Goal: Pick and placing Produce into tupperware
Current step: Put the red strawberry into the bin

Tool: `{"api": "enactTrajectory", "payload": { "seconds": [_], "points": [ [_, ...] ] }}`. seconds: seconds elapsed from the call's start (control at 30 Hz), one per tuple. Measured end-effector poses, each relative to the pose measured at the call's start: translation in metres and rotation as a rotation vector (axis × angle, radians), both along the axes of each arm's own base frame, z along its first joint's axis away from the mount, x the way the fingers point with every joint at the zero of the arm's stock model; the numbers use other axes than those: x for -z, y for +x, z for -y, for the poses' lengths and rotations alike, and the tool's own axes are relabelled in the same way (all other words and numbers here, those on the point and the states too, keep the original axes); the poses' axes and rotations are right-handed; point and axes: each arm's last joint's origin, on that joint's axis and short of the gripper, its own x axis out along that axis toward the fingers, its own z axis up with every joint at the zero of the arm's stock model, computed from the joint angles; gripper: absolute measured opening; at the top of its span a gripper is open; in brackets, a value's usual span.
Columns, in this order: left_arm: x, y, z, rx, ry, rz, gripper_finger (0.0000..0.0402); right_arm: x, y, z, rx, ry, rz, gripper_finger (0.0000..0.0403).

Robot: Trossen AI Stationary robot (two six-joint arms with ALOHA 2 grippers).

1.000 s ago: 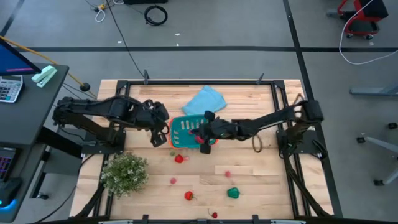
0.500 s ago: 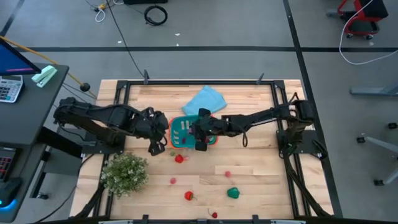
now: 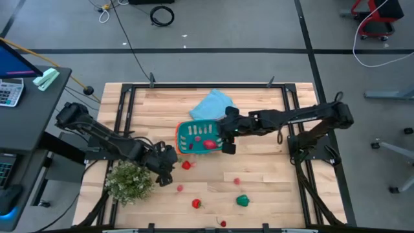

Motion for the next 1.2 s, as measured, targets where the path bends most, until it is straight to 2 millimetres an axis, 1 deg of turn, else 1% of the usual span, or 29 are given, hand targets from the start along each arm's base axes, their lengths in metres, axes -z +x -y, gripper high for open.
{"api": "enactTrajectory", "payload": {
  "seconds": [0.07,0.2,0.33,0.47,0.57,0.67,0.9,1.2],
  "points": [
    [0.013,-0.002,-0.001,-0.019,-0.017,0.017,0.0122,-0.005,-0.005,0.000,0.003,0.006,0.008,0.0159],
    [0.034,-0.009,-0.009,-0.085,-0.022,-0.025,0.0155,-0.012,-0.009,0.000,0.003,0.007,0.029,0.0154],
    [0.049,-0.015,-0.018,-0.115,0.008,-0.056,0.0176,-0.012,-0.009,0.000,0.003,0.007,0.029,0.0150],
    [0.058,-0.014,-0.025,-0.144,-0.005,-0.026,0.0186,-0.009,-0.008,0.000,0.003,0.006,0.017,0.0148],
    [0.063,-0.010,-0.029,-0.162,-0.035,0.038,0.0187,-0.009,-0.007,0.000,0.002,0.005,0.021,0.0148],
    [0.066,-0.009,-0.033,-0.171,-0.045,0.065,0.0185,-0.009,-0.008,0.000,-0.005,-0.003,0.018,0.0149],
    [0.074,-0.012,-0.042,-0.204,-0.039,0.055,0.0182,-0.009,-0.008,0.000,-0.007,-0.006,0.017,0.0149],
    [0.072,-0.007,-0.043,-0.191,-0.046,0.097,0.0180,-0.009,-0.008,0.000,-0.020,-0.019,0.014,0.0144]
  ]
}}
